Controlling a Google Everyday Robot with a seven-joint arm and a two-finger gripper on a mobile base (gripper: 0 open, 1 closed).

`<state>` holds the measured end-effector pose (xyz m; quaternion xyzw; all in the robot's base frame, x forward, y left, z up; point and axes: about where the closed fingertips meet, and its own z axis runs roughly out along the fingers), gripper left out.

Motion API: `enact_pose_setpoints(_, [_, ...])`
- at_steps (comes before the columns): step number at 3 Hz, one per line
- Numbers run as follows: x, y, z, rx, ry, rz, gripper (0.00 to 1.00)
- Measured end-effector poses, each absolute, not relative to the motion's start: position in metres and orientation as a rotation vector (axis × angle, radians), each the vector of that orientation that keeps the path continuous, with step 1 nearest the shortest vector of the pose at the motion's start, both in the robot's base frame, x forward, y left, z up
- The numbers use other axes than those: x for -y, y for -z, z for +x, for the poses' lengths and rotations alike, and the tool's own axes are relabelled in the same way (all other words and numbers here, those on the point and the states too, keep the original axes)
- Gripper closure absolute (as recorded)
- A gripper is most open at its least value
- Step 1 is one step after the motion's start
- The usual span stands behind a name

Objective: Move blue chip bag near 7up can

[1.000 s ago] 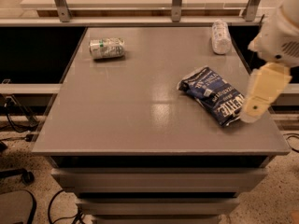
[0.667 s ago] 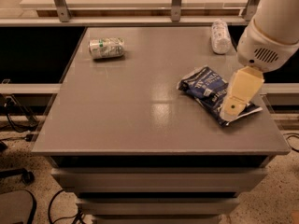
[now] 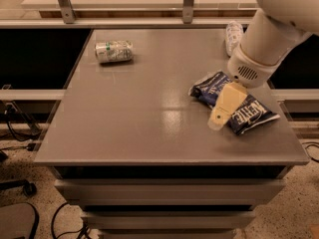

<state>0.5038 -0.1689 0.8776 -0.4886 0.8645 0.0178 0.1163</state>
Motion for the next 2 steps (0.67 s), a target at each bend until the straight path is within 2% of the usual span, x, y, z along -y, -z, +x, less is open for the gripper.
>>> enact_pose_setpoints(1, [0.162,-0.854,0.516,-2.56,-0.095,-1.41,0.18])
enact_pose_setpoints(2, [0.158,-0.841,0.523,-2.571,-0.123,-1.402,0.41])
